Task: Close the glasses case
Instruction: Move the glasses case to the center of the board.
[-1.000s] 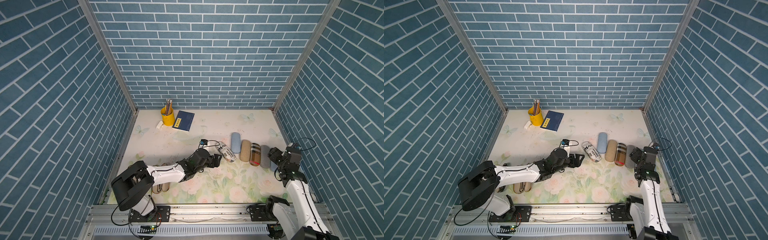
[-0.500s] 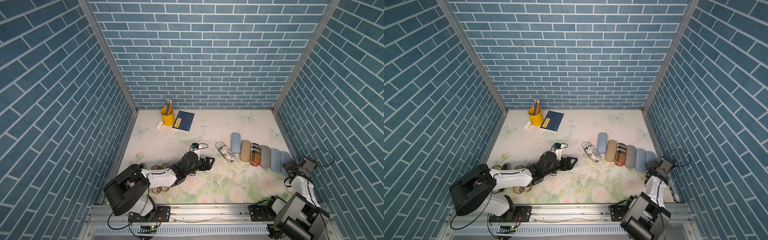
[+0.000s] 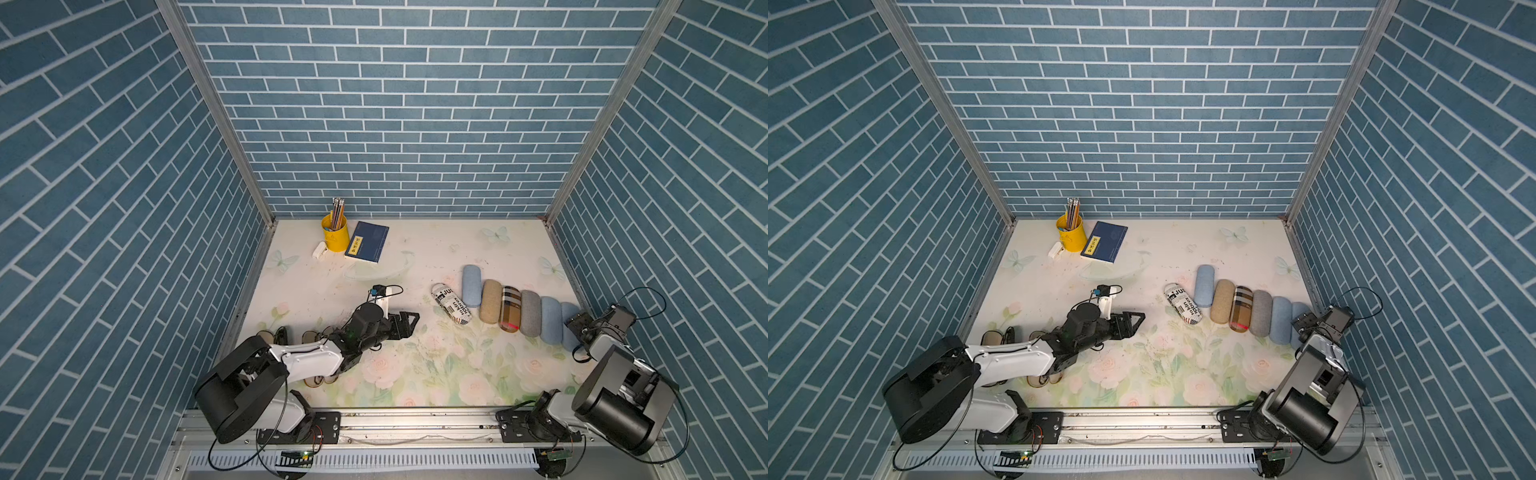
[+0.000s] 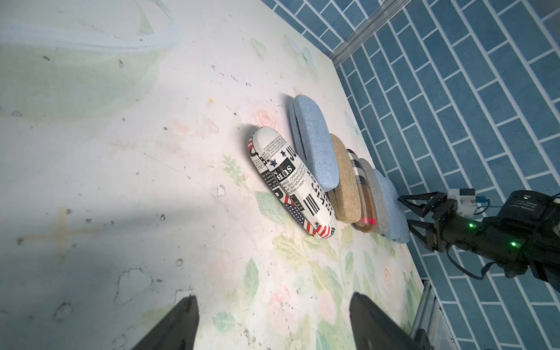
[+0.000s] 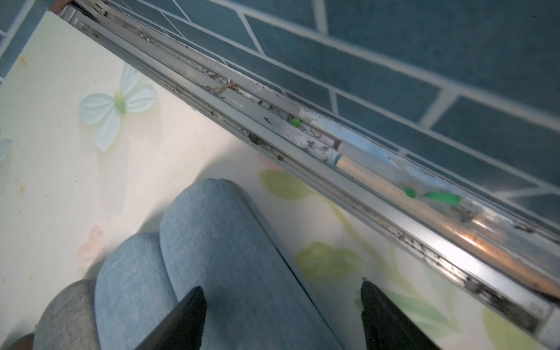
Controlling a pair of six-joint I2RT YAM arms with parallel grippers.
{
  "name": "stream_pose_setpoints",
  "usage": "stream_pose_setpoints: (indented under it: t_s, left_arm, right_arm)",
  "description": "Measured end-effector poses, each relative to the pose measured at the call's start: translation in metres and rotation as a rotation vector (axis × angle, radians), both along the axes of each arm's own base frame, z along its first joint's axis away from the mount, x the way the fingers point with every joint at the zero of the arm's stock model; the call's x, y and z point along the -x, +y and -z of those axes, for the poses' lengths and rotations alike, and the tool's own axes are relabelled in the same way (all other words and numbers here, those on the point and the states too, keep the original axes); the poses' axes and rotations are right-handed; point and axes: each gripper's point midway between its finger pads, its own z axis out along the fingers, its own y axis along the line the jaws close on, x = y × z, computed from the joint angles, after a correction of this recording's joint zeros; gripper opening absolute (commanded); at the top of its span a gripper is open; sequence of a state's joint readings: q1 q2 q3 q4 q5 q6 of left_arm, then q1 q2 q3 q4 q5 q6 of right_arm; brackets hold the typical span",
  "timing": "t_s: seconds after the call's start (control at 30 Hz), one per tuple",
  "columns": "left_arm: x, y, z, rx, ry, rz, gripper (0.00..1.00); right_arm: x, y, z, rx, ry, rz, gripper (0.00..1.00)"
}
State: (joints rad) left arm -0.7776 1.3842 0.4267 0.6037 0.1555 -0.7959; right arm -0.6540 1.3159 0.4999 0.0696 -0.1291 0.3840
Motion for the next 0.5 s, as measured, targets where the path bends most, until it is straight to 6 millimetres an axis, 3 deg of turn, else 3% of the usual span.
stream_pose_setpoints:
  t_s: [0.5]
  left_arm:
    - [-0.001, 0.001, 0.007, -0.011, 0.014, -0.002, 0.84]
  right_arm:
    - [-0.051, 0.035, 0.005, 0.045, -0.032, -0.192, 0.75]
